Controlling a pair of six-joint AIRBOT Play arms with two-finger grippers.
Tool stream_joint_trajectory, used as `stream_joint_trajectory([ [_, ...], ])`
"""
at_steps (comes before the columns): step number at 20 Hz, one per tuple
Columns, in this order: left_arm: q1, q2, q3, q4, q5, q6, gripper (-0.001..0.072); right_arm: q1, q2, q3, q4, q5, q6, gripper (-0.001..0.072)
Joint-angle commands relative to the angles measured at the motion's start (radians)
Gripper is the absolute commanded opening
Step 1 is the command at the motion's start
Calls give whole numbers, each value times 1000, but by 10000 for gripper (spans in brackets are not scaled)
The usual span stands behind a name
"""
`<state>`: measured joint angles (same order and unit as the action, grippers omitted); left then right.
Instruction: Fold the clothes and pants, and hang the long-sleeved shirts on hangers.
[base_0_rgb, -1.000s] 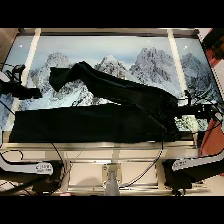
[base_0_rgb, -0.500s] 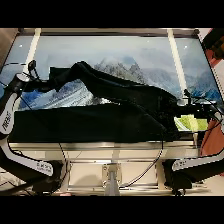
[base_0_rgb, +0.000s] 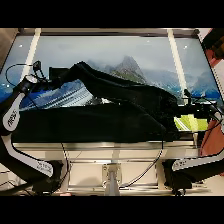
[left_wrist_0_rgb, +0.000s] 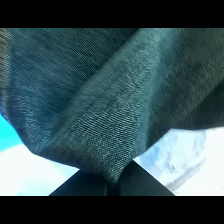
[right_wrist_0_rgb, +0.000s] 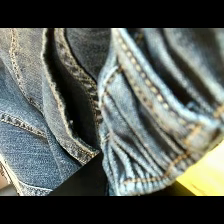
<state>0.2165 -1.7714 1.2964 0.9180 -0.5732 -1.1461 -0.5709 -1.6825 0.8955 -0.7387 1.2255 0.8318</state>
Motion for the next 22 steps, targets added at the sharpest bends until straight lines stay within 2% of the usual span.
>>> stream_joint_trajectory([
  [1, 29, 80, 1, -6, 68, 2, 28, 0, 0, 1, -1, -10, 0, 44],
  [12, 115, 539, 1, -3, 334, 9, 29, 0, 36, 2, 7, -6, 1, 43],
  [16, 118, 613, 1, 8, 310, 8, 28, 0, 58, 2, 6, -5, 1, 43],
  [18, 122, 631, 1, 102, 210, 3, 26, 0, 63, 2, 6, 4, 0, 44],
  [19, 124, 637, 1, 167, 139, -35, 25, 0, 66, 2, 4, 10, 0, 44],
  [20, 134, 644, 1, 259, 61, -112, 25, 0, 68, 2, 3, 16, 0, 44],
  [22, 151, 665, 1, 519, -101, -312, 25, 0, 68, 2, 1, 20, 0, 44],
])
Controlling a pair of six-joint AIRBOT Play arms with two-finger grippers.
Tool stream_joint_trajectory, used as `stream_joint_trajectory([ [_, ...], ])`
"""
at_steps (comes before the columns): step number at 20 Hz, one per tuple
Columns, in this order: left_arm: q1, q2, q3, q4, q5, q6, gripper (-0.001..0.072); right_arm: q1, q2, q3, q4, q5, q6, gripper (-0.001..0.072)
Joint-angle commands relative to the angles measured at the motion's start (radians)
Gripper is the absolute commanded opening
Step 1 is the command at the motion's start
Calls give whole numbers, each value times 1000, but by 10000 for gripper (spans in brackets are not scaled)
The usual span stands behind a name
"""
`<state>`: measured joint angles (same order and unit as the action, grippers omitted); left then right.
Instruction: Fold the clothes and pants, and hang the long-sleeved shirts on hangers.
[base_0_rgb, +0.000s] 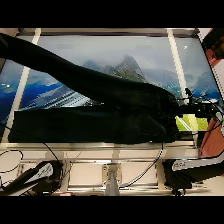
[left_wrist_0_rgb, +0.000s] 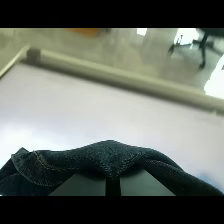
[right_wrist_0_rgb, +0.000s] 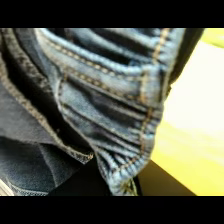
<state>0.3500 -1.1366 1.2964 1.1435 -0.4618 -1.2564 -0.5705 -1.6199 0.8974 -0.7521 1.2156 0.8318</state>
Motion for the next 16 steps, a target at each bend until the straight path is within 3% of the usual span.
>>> stream_joint_trajectory([
  [1, 25, 42, 1, 402, -272, -257, 25, 0, 5, 0, 14, 31, 0, 44],
  [3, 42, 58, 1, 507, -354, -278, 26, 0, 5, 0, 14, 32, 0, 44],
  [8, 49, -64, 0, 503, -623, -269, 26, 0, 5, 0, 13, 79, 0, 44],
  [11, 48, -204, 1, 462, -545, -274, 26, 0, 5, 0, 11, 74, -3, 44],
  [16, 49, -425, 1, 152, -185, -274, 28, 0, 5, 0, 11, 54, -8, 44],
])
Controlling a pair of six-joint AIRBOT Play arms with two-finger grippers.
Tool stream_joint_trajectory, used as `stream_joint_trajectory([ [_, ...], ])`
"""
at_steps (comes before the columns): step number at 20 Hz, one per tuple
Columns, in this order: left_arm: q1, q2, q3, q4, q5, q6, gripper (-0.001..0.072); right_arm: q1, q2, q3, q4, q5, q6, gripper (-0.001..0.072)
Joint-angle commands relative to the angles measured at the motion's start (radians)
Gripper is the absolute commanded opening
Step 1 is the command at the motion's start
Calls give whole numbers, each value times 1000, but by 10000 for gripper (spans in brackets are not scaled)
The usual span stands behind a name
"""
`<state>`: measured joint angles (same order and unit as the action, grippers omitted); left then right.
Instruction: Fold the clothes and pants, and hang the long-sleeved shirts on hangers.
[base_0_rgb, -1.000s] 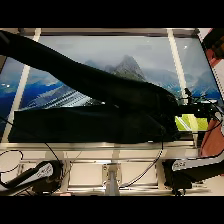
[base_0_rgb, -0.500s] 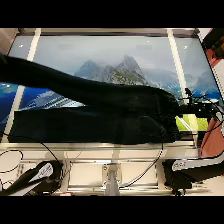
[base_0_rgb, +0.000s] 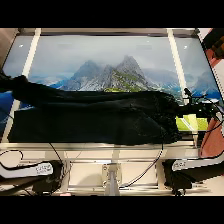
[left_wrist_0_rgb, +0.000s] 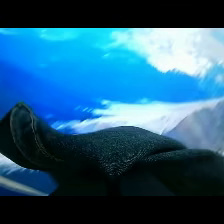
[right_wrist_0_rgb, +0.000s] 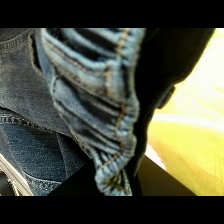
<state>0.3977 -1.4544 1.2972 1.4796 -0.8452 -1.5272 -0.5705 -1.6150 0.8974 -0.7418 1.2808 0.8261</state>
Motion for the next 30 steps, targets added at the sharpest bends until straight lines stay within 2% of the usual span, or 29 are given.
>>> stream_joint_trajectory([
  [1, 1, -132, 0, -252, 284, -3, 28, 0, 0, 0, 1, -18, -2, 44],
  [5, 1, -192, 0, -440, 507, -3, 28, 0, 0, 0, 1, -41, -2, 44],
  [8, 1, -207, 0, -467, 550, -3, 28, 0, 0, 0, 1, -47, -2, 44],
  [9, 1, -208, 0, -467, 550, -2, 64, 0, 0, 0, 1, -47, -2, 44],
  [10, 3, -207, 0, -466, 550, -2, 233, 0, 0, 0, 1, -48, -2, 44],
  [11, 3, -207, 0, -462, 550, -2, 513, 0, 0, 0, 1, -47, -2, 44],
  [12, 3, -207, 0, -459, 549, -2, 702, 0, 0, 0, 1, -47, -1, 44],
  [15, 18, -198, 0, -452, 517, 2, 699, 0, 0, 0, 1, -47, -1, 44],
  [17, 48, -179, 0, -364, 452, 1, 698, 0, 0, 0, 1, -46, 0, 44],
  [21, 156, -151, 0, -150, 183, 1, 698, 0, 0, 0, 2, -44, 3, 44],
  [25, 284, -171, 0, -133, 37, 4, 698, 0, 0, 0, 2, -43, 46, 44],
  [30, 315, -230, 0, -143, 55, 177, 689, 0, 0, 0, 2, -43, 80, 44],
])
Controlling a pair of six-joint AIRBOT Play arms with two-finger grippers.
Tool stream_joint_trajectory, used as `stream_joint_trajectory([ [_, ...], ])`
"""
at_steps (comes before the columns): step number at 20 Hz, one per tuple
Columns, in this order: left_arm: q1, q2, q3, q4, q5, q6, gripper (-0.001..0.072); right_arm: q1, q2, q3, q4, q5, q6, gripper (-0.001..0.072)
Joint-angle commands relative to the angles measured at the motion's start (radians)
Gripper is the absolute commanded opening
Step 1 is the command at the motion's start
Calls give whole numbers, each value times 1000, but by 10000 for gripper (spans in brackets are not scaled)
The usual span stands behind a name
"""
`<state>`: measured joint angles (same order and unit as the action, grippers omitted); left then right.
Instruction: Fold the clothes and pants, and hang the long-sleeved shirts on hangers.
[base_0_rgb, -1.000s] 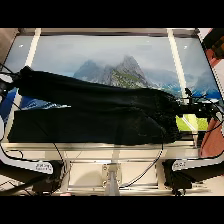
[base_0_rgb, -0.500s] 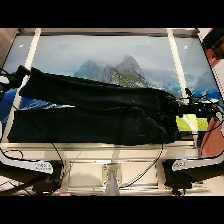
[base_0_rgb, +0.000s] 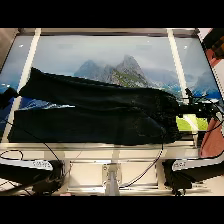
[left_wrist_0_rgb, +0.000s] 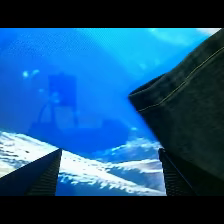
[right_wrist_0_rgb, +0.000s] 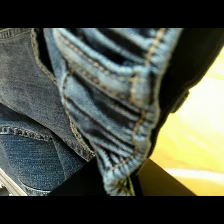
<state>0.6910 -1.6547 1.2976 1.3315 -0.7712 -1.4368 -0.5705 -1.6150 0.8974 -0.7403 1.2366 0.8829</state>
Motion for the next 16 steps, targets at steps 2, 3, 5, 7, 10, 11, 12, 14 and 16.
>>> stream_joint_trajectory([
  [2, 15, -62, 0, -38, 31, 92, 686, 0, 0, 0, 1, 1, 26, 44],
  [3, 15, -77, 0, -87, 58, 92, 670, 0, 0, 0, 1, 1, 29, 44],
  [5, 15, -97, 0, -146, 97, 92, 588, 0, 0, 0, 1, 0, 49, 44],
  [7, 9, -106, 0, -156, 130, 92, 587, 0, 0, 0, 1, 0, 52, 44],
  [10, -8, -107, 0, -186, 169, 93, 587, 0, 0, 0, 2, 0, 52, 44],
  [11, -12, -107, 0, -188, 170, 93, 587, 0, 0, 0, 1, 0, 52, 44],
  [12, -16, -108, 0, -189, 169, 92, 587, 0, 0, 0, 1, 0, 52, 44],
  [14, -20, -108, 0, -211, 161, 93, 587, 0, 0, 0, 1, 0, 52, 44],
  [16, -20, -108, 0, -294, 157, 140, 587, 0, 0, 0, 1, 0, 52, 44],
])
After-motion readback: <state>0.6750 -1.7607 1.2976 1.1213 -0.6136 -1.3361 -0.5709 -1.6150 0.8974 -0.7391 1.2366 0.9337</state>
